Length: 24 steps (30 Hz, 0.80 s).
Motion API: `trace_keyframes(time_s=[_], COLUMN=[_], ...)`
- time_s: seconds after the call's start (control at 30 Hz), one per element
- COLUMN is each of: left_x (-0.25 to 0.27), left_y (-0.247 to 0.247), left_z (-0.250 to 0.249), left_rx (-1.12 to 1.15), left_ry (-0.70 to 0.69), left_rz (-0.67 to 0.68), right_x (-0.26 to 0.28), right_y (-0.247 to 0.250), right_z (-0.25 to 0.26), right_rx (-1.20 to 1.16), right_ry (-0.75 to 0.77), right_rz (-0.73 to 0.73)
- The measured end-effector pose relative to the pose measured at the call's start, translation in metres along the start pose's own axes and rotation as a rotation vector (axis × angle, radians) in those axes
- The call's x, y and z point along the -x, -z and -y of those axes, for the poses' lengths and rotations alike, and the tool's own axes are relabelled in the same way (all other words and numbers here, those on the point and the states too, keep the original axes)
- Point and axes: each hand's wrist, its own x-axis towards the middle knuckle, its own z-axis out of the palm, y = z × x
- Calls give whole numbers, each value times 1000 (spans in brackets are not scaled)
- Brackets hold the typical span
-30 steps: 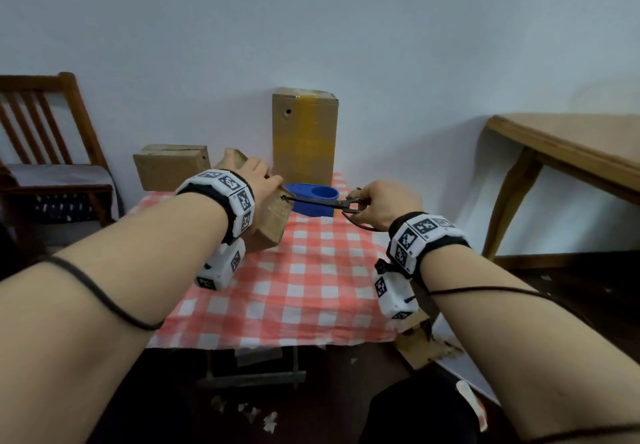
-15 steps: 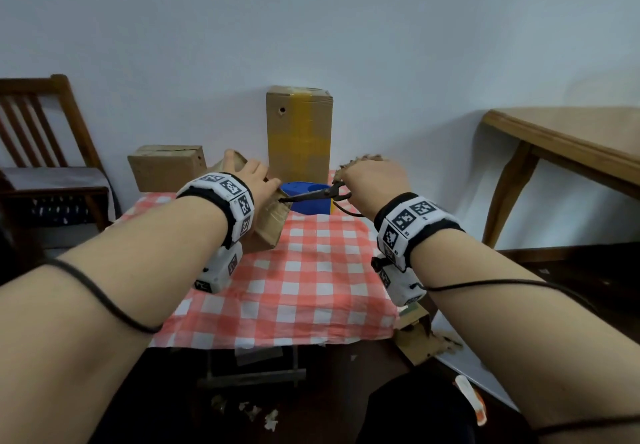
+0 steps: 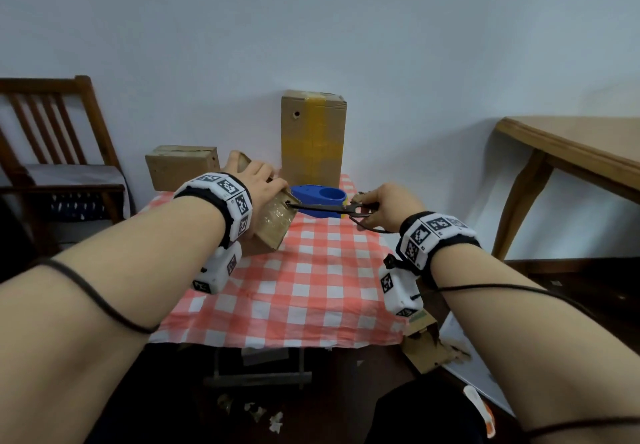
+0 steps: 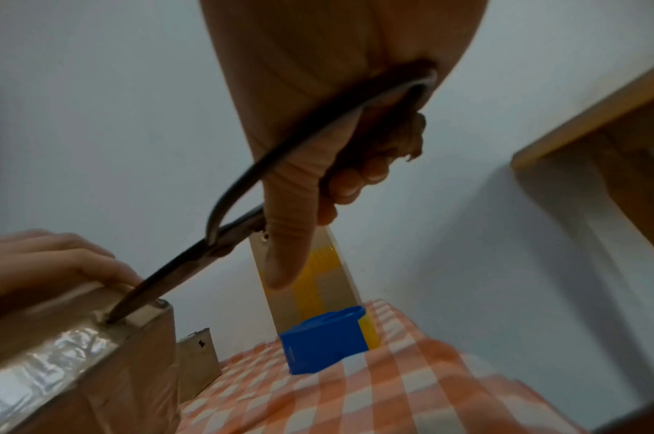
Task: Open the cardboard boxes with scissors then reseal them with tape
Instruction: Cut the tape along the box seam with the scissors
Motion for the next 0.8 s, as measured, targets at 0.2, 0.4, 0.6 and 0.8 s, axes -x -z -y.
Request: trace_keyframes(time_s=[0.2,0.4,0.6,0.8], left_x=[3,-1,-1,0], left_y=[-7,-8,-4,-2], left_z=[9,14,22,25], left_rx=[43,78,232,340], left_ry=[43,59,81,95], left_rz=[-36,13,29,58], right_x=[3,-5,-10,-11], right_y=[-35,-39,-26,-25], right_z=[-7,-6,-8,-2], right_rx=[-437,-525,-332,-218], right_ry=[-40,-67,-103,-105], right_rz=[-12,-70,-85,-60])
